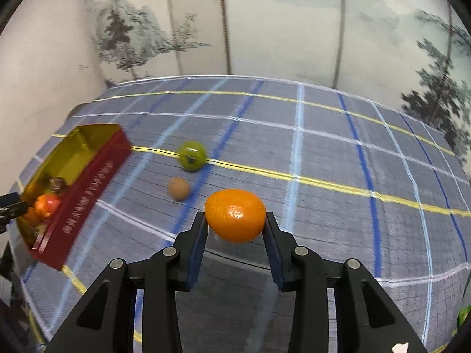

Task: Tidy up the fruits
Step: 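Carry the held mandarin into the gold tin with the right gripper and open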

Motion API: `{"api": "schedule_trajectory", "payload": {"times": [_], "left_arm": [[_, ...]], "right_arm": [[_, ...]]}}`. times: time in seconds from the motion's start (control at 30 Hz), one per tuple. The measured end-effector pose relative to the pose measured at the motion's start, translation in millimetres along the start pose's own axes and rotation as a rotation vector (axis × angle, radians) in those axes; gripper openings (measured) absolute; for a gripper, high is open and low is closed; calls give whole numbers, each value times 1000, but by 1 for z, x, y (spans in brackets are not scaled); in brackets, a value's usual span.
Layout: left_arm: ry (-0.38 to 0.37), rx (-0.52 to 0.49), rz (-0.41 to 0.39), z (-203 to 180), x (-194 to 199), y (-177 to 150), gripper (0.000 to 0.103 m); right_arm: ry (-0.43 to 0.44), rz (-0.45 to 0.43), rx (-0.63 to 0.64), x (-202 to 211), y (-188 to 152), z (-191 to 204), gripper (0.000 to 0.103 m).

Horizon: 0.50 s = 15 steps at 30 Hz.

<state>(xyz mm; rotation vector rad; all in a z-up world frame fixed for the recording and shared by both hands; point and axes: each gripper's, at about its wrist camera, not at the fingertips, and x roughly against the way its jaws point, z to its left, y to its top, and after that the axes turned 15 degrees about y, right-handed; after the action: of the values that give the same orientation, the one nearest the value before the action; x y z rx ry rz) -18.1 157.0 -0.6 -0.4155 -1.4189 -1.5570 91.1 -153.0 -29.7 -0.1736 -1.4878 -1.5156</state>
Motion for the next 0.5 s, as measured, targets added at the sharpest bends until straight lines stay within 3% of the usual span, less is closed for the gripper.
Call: {"api": "schedule_trajectory", "payload": {"times": [0.5], "left_arm": [[20, 92, -45, 33, 20, 7, 61]], "right_arm": [[226, 20, 174, -16, 23, 120, 35]]}}
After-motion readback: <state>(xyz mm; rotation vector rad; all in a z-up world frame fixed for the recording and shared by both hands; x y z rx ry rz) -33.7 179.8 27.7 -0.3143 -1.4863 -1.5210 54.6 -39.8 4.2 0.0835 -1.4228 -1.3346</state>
